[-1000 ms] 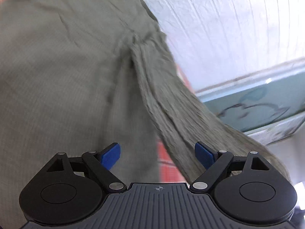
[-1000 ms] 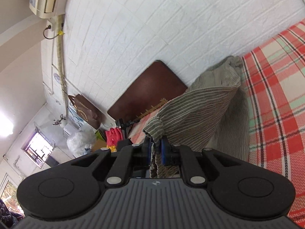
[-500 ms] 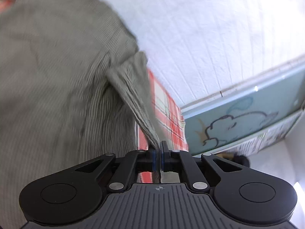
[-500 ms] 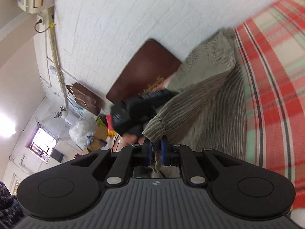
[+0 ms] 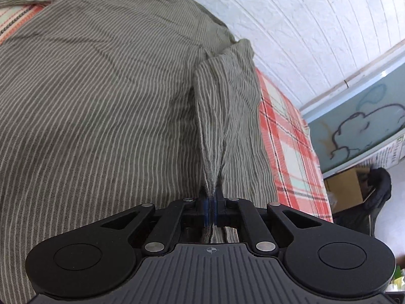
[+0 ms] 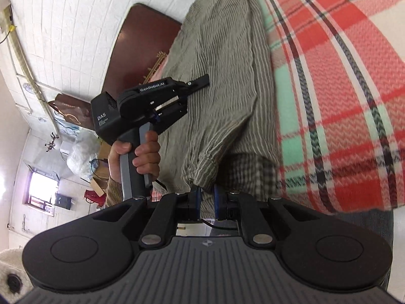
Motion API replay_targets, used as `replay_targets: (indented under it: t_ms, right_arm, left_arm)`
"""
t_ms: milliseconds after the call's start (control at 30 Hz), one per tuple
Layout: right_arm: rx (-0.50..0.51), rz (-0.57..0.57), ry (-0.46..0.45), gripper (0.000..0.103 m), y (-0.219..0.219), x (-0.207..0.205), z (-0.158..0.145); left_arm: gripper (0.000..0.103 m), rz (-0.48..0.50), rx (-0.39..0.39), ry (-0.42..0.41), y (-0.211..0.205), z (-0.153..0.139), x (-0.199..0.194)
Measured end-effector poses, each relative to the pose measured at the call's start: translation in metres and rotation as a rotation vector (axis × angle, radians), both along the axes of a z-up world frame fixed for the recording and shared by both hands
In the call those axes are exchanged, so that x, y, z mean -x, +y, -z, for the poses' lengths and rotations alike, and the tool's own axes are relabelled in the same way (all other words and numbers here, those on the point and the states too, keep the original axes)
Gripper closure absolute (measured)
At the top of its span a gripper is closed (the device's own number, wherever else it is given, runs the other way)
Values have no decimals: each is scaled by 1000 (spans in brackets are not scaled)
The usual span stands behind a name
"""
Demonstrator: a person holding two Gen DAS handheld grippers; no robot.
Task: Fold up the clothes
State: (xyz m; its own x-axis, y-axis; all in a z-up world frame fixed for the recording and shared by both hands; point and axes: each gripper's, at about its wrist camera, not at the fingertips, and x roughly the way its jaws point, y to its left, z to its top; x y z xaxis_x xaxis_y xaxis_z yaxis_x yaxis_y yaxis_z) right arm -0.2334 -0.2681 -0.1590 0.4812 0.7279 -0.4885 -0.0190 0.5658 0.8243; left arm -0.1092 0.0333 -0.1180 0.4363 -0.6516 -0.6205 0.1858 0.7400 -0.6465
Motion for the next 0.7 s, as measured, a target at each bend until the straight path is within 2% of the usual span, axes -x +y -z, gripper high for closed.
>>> replay_targets:
  t_ms: [67, 100, 200, 233, 267, 333, 367, 400, 467, 500, 533, 700]
  right_arm:
    - [27, -15, 16, 90, 1, -2, 2]
    - [48, -23, 19, 86, 1, -2, 1]
    - [115, -59, 10, 59, -1, 1, -6]
    - [133, -66, 6, 54, -2, 3, -11]
    - [152, -74, 2, 53, -4, 4, -15]
    - [185, -84, -8, 52, -9, 4, -27]
    - [198, -86, -16, 52, -13, 4, -33]
    - [208, -81, -32, 52, -18, 8, -39]
    - [233, -60, -81, 49, -28, 8, -58]
    - [247, -53, -111, 44, -31, 7, -66]
    - [263, -51, -139, 43, -32, 5, -72]
    - [289, -104, -131, 42, -20, -2, -64]
  left_arm:
    - [82, 11, -16, -20, -2, -2, 0]
    - [82, 16, -29, -32, -4, -3, 2]
    - [81, 33, -59, -58, -8, -3, 5]
    - [80, 38, -63, -61, -7, -3, 7]
    - [75, 43, -63, -62, -5, -4, 10]
    - [57, 50, -66, -66, -2, -8, 18]
    - [41, 45, -78, -74, 1, -12, 23]
    - [35, 44, -91, -88, 2, -17, 27]
    - [35, 59, -112, -111, 3, -25, 33]
    - [35, 66, -116, -116, 4, -28, 36]
    - [35, 75, -101, -104, 6, -29, 38]
    - [35, 88, -68, -69, 10, -22, 54]
